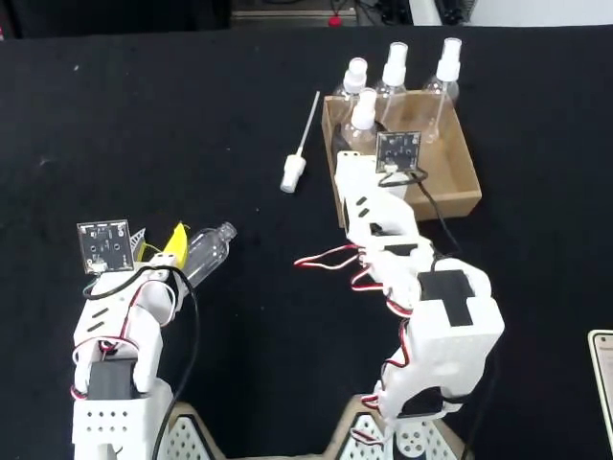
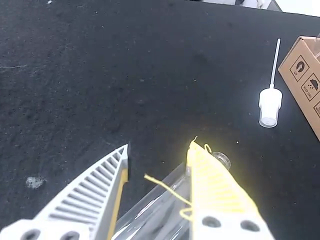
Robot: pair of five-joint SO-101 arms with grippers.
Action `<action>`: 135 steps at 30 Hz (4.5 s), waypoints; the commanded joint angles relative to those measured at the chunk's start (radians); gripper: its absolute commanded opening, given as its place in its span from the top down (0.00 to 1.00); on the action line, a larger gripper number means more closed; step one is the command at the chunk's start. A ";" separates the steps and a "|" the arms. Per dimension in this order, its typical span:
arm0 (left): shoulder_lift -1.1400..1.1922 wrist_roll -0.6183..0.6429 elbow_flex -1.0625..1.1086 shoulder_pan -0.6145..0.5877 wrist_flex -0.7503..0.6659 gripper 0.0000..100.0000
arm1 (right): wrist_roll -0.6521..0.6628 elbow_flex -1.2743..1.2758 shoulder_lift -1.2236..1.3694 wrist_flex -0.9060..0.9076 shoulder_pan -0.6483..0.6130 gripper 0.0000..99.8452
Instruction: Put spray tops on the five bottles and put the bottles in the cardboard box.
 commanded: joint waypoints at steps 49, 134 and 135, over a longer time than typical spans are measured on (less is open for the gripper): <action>-0.009 -0.008 0.004 0.012 -0.025 0.81 | 0.005 0.041 -0.093 -0.025 -0.066 0.81; -0.009 -0.008 -0.002 0.008 -0.025 0.81 | -0.110 0.369 -1.250 1.145 -0.170 0.74; -0.009 -0.008 -0.002 0.008 -0.025 0.81 | -0.110 0.367 -1.253 1.157 -0.196 0.76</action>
